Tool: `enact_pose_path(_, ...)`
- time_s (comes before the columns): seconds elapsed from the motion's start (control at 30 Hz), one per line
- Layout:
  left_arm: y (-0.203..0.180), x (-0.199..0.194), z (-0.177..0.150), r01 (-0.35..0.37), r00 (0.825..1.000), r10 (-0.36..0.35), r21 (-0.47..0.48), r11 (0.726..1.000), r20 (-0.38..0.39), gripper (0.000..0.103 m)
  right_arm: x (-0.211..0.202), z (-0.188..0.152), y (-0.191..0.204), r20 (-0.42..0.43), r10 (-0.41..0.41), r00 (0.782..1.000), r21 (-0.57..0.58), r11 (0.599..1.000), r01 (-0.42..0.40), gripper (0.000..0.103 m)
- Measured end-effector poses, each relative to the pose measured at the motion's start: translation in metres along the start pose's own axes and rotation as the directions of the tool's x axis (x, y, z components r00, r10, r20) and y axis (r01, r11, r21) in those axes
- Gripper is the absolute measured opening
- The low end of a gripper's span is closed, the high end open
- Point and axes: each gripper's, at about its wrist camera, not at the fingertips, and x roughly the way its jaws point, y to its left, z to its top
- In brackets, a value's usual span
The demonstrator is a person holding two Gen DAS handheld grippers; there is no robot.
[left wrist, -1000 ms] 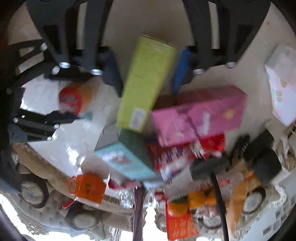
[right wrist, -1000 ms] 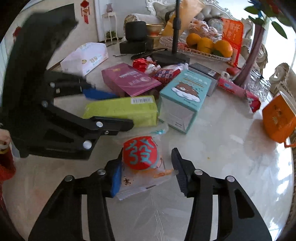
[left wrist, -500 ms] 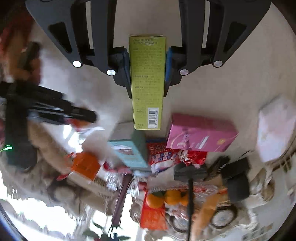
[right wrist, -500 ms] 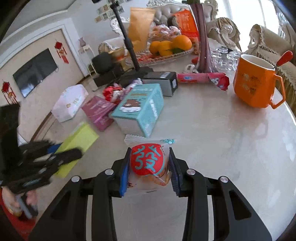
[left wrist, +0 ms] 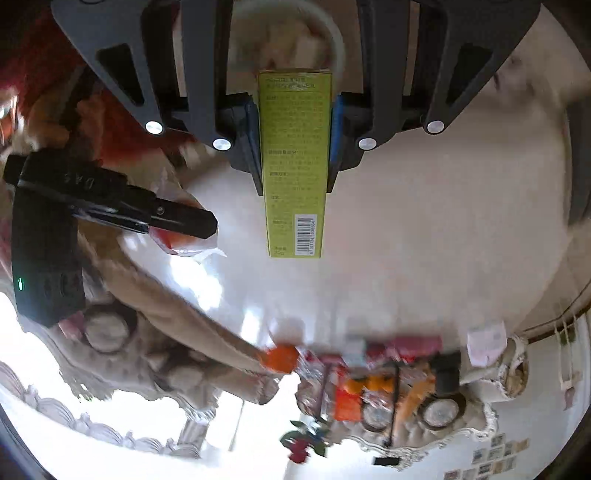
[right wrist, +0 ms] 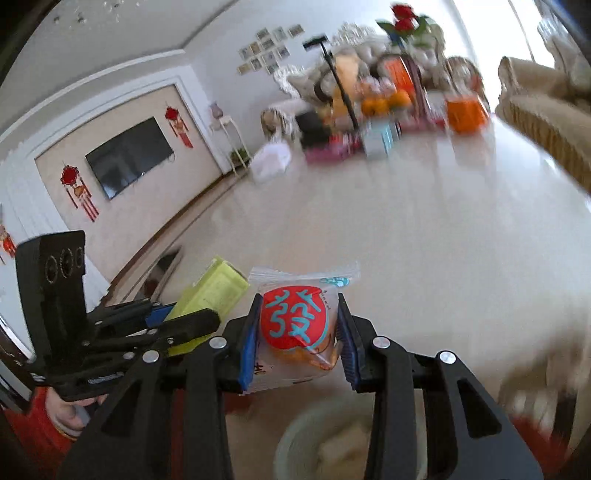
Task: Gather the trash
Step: 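Carry yellow-green box and bun packet to the wastebasket and release both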
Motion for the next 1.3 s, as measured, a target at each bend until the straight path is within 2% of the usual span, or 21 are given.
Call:
enact_pose_path(0.07, -0.017, 0.000, -0.040, 0.001, 0.999, 0.000, 0.030, 1.000, -0.048, 0.030, -0.007, -0.040, -0.002, -0.050, -0.014, 0.999, 0.060, 0.998, 0.017, 0.035)
enact_pose_path(0.13, -0.022, 0.017, -0.073, 0.035, 0.991, -0.034, 0.002, 0.999, -0.129, 0.030, 0.005, -0.077, -0.014, -0.144, -0.015, 0.989, 0.142, 0.989, 0.035, 0.035)
enact_pose_path(0.2, -0.023, 0.043, -0.104, 0.023, 0.982, -0.027, -0.023, 0.999, -0.187, 0.030, 0.026, -0.106, -0.030, -0.228, -0.028, 0.973, 0.212, 0.974, 0.078, 0.035)
enact_pose_path(0.3, -0.017, 0.090, -0.137, -0.020, 0.963, -0.004, -0.084, 0.996, -0.271, 0.030, 0.064, -0.146, -0.058, -0.359, -0.108, 0.927, 0.258, 0.943, 0.210, 0.035)
enact_pose_path(0.33, -0.015, 0.109, -0.148, -0.030, 0.951, -0.001, -0.096, 0.995, -0.311, 0.030, 0.077, -0.158, -0.067, -0.404, -0.139, 0.904, 0.253, 0.933, 0.256, 0.035)
enact_pose_path(0.4, -0.014, 0.128, -0.163, -0.047, 0.935, 0.011, -0.092, 0.995, -0.355, 0.030, 0.091, -0.171, -0.078, -0.472, -0.164, 0.866, 0.259, 0.913, 0.314, 0.035)
enact_pose_path(0.43, -0.016, 0.141, -0.173, -0.058, 0.921, 0.027, -0.067, 0.996, -0.389, 0.030, 0.095, -0.175, -0.083, -0.488, -0.157, 0.859, 0.271, 0.908, 0.320, 0.035)
enact_pose_path(0.5, -0.022, 0.152, -0.184, -0.053, 0.906, 0.033, -0.034, 0.998, -0.421, 0.030, 0.101, -0.171, -0.085, -0.486, -0.169, 0.857, 0.263, 0.907, 0.328, 0.035)
enact_pose_path(0.57, -0.026, 0.158, -0.187, -0.042, 0.900, 0.026, -0.027, 0.999, -0.436, 0.030, 0.104, -0.168, -0.082, -0.480, -0.200, 0.854, 0.234, 0.909, 0.344, 0.035)
enact_pose_path(0.7, -0.026, 0.159, -0.184, -0.044, 0.904, 0.026, -0.034, 0.998, -0.426, 0.030, 0.107, -0.175, -0.082, -0.494, -0.209, 0.844, 0.229, 0.905, 0.358, 0.035)
enact_pose_path(0.97, -0.025, 0.161, -0.188, -0.045, 0.896, 0.023, -0.040, 0.998, -0.443, 0.030, 0.104, -0.183, -0.080, -0.491, -0.221, 0.843, 0.200, 0.913, 0.356, 0.036)
enact_pose_path(1.0, -0.026, 0.161, -0.188, -0.046, 0.894, 0.025, -0.038, 0.998, -0.446, 0.030, 0.105, -0.182, -0.080, -0.490, -0.225, 0.842, 0.195, 0.913, 0.358, 0.040)
enact_pose_path(1.03, -0.025, 0.162, -0.189, -0.048, 0.892, 0.027, -0.035, 0.998, -0.452, 0.035, 0.106, -0.181, -0.079, -0.492, -0.233, 0.839, 0.189, 0.912, 0.364, 0.053)
enact_pose_path(1.07, -0.026, 0.163, -0.190, -0.060, 0.887, 0.041, -0.027, 0.998, -0.459, 0.059, 0.107, -0.181, -0.079, -0.493, -0.241, 0.836, 0.183, 0.910, 0.371, 0.060)
enact_pose_path(1.1, -0.026, 0.164, -0.190, -0.080, 0.887, 0.063, -0.017, 0.997, -0.458, 0.070, 0.107, -0.181, -0.079, -0.493, -0.249, 0.833, 0.181, 0.908, 0.378, 0.068)
enact_pose_path(1.13, -0.025, 0.164, -0.190, -0.097, 0.888, 0.082, -0.010, 0.995, -0.453, 0.076, 0.106, -0.180, -0.080, -0.490, -0.265, 0.831, 0.177, 0.903, 0.392, 0.069)
enact_pose_path(1.3, -0.021, 0.165, -0.189, -0.132, 0.884, 0.116, -0.005, 0.991, -0.454, 0.076, 0.104, -0.181, -0.086, -0.491, -0.264, 0.830, 0.209, 0.889, 0.407, 0.070)
